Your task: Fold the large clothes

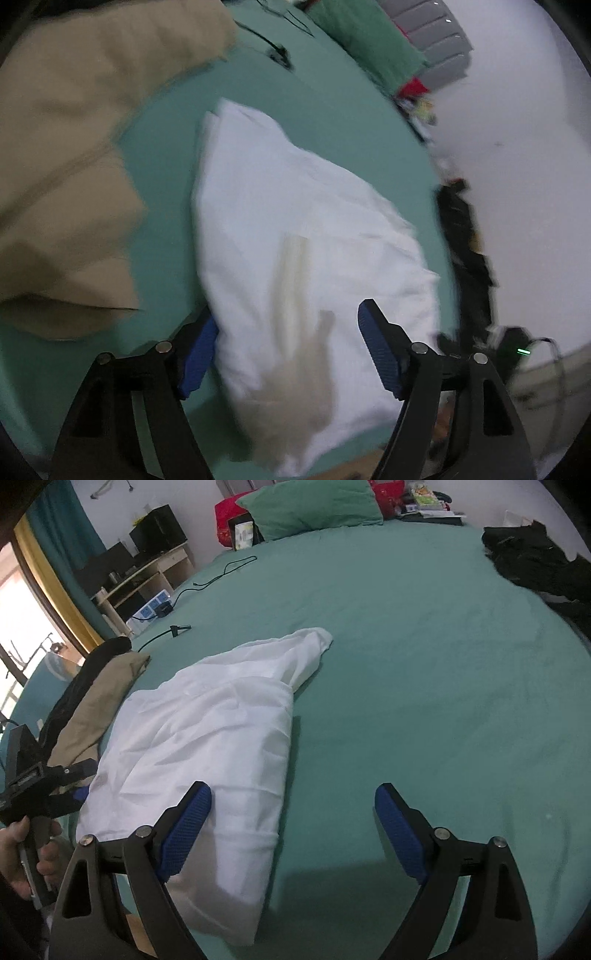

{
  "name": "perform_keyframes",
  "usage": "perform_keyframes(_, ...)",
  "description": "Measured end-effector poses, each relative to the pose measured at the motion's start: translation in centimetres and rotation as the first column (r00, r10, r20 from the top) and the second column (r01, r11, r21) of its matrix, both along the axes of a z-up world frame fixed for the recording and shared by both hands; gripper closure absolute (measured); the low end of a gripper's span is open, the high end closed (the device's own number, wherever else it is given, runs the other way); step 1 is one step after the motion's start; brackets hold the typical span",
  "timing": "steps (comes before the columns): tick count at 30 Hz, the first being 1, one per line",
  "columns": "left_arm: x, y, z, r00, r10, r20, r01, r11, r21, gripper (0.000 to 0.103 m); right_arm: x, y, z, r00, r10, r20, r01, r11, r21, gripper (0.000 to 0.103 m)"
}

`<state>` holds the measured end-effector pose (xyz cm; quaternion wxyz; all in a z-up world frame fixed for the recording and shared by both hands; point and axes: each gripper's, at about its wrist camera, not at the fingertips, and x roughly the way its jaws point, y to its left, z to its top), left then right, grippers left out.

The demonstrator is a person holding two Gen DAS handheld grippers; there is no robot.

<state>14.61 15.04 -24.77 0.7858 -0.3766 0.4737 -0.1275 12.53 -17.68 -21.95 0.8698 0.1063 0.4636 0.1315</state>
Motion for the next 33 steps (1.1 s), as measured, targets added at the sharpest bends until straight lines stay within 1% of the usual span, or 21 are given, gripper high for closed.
perform_keyframes(1, 0.4, -0.4, -0.5, 0.999, -0.036, 0.006, 0.036, 0.998, -0.049, 0.027, 0.2, 0.3, -0.4, 1.0, 0.014, 0.001, -0.014, 1.0, -0.004, 0.014)
perform_keyframes(4, 0.8, -0.8, -0.7, 0.998, -0.056, 0.028, 0.058, 0.995, -0.078, 0.027, 0.7, 0.7, -1.5, 0.999, 0.026, -0.024, -0.025, 1.0, 0.017, 0.014)
perform_keyframes(7, 1.1, -1.7, -1.2, 0.995, -0.091, 0.041, 0.096, 0.981, -0.168, 0.025, 0.9, 1.7, -1.8, 0.999, 0.039, -0.012, -0.039, 0.999, -0.01, 0.014)
perform_keyframes(8, 1.1, -2.3, -1.2, 0.993, -0.109, 0.045, 0.115, 0.979, -0.171, 0.024, 1.0, 1.9, -1.9, 0.999, 0.043, -0.01, -0.043, 0.999, -0.017, 0.014)
perform_keyframes(9, 1.1, -2.9, -1.1, 0.99, -0.134, 0.05, 0.14, 0.978, -0.152, 0.023, 1.0, 2.0, -1.9, 0.999, 0.043, -0.012, -0.043, 0.999, -0.018, 0.014)
perform_keyframes(10, 1.1, -3.4, -0.9, 0.987, -0.154, 0.052, 0.16, 0.979, -0.123, 0.023, 1.0, 2.0, -1.9, 0.999, 0.041, -0.016, -0.041, 0.999, -0.018, 0.014)
perform_keyframes(12, 1.2, -4.7, -0.4, 0.977, -0.205, 0.062, 0.207, 0.978, -0.019, 0.023, 1.0, 2.0, -1.8, 0.999, 0.04, -0.021, -0.04, 0.999, -0.02, 0.014)
perform_keyframes(15, 1.2, -6.4, 0.4, 0.959, -0.278, 0.048, 0.268, 0.952, 0.145, 0.023, 0.9, 1.7, -1.6, 0.999, 0.032, -0.025, -0.033, 0.999, -0.009, 0.014)
perform_keyframes(16, 1.1, -7.0, 0.8, 0.956, -0.291, 0.033, 0.279, 0.939, 0.203, 0.023, 0.7, 1.5, -1.4, 0.999, 0.029, -0.025, -0.029, 1.0, -0.001, 0.014)
perform_keyframes(17, 1.3, -7.4, 1.0, 0.955, -0.296, 0.025, 0.282, 0.93, 0.237, 0.023, 0.8, 1.5, -1.3, 0.999, 0.028, -0.025, -0.028, 1.0, 0.004, 0.014)
perform_keyframes(19, 1.1, -8.0, 1.6, 0.953, -0.304, 0.007, 0.282, 0.892, 0.354, 0.023, 0.6, 1.1, -1.0, 0.999, 0.027, -0.016, -0.027, 0.999, 0.017, 0.014)
perform_keyframes(20, 1.2, -8.2, 1.8, 0.958, -0.286, -0.002, 0.257, 0.858, 0.445, 0.023, 0.5, 0.7, -0.8, 1.0, 0.023, -0.011, -0.023, 1.0, 0.022, 0.014)
perform_keyframes(21, 1.2, -8.2, 1.8, 0.964, -0.264, -0.009, 0.232, 0.829, 0.508, 0.023, 0.5, 0.4, -0.8, 1.0, 0.02, -0.011, -0.019, 0.999, 0.032, 0.014)
perform_keyframes(22, 1.3, -7.7, 1.6, 0.967, -0.255, -0.01, 0.224, 0.829, 0.512, 0.023, 0.5, 0.2, -0.8, 1.0, 0.021, -0.014, -0.02, 0.999, 0.047, 0.014)
perform_keyframes(24, 1.5, -6.9, 0.7, 0.975, -0.222, -0.011, 0.202, 0.864, 0.461, 0.023, 0.7, 0.1, -1.1, 0.999, 0.03, -0.024, -0.028, 0.997, 0.073, 0.016)
perform_keyframes(25, 1.4, -6.9, 0.6, 0.979, -0.204, 0.0, 0.181, 0.871, 0.457, 0.023, 0.8, 0.2, -1.3, 0.999, 0.035, -0.031, -0.032, 0.995, 0.09, 0.016)
perform_keyframes(27, 1.3, -7.5, 0.6, 0.981, -0.194, 0.011, 0.167, 0.872, 0.461, 0.023, 1.0, 0.7, -1.9, 0.998, 0.042, -0.038, -0.037, 0.991, 0.126, 0.017)
perform_keyframes(28, 1.2, -7.7, 0.6, 0.98, -0.198, 0.018, 0.17, 0.88, 0.444, 0.023, 1.0, 1.0, -2.1, 0.998, 0.045, -0.037, -0.039, 0.99, 0.136, 0.017)
perform_keyframes(30, 1.0, -7.7, 0.6, 0.975, -0.215, 0.047, 0.185, 0.918, 0.352, 0.023, 0.9, 1.7, -2.4, 0.998, 0.057, -0.026, -0.053, 0.988, 0.142, 0.017)
perform_keyframes(31, 1.0, -7.5, 0.4, 0.973, -0.221, 0.064, 0.195, 0.94, 0.281, 0.023, 0.9, 2.0, -2.4, 0.997, 0.068, -0.021, -0.065, 0.988, 0.138, 0.017)
perform_keyframes(33, 1.3, -7.4, -0.1, 0.973, -0.219, 0.072, 0.199, 0.956, 0.216, 0.023, 0.7, 2.3, -2.5, 0.996, 0.084, -0.01, -0.082, 0.987, 0.137, 0.023)
